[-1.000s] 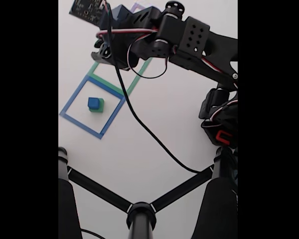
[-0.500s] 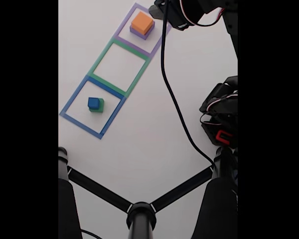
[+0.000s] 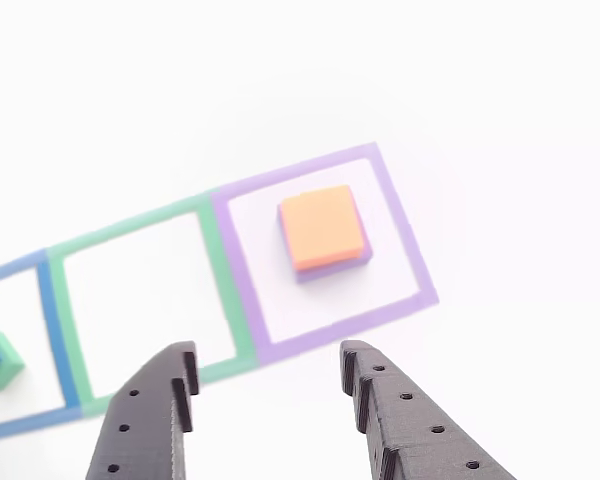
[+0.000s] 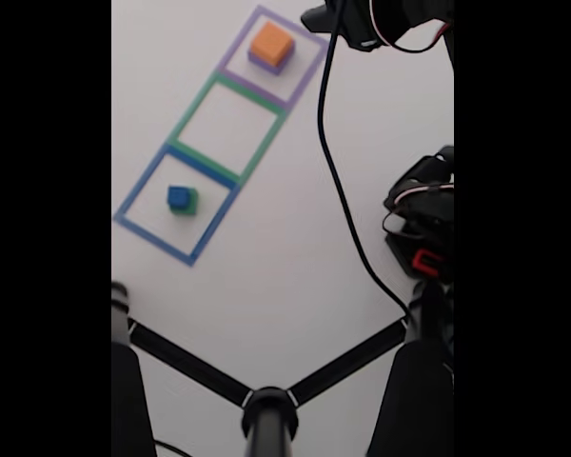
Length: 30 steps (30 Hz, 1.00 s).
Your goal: Tower of hanoi
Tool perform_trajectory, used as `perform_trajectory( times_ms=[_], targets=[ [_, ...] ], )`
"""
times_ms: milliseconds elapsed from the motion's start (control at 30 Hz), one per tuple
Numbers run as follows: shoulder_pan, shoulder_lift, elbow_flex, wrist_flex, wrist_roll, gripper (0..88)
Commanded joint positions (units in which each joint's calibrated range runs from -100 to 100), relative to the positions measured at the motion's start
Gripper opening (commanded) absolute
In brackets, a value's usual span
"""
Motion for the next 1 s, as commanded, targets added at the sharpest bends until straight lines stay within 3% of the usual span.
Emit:
perform_trajectory(
  times_ms=[0, 333, 467, 967],
  targets=[
    [3.8, -6.1, 15.48, -13.15, 0.0, 21.1],
    [8.07, -8.34, 41.11, -37.67, 0.0, 32.7],
    [8.15, -8.74, 55.65, -57.34, 0.0, 39.1],
    [10.06, 14.01, 73.55, -106.23, 0.0, 41.8]
  ],
)
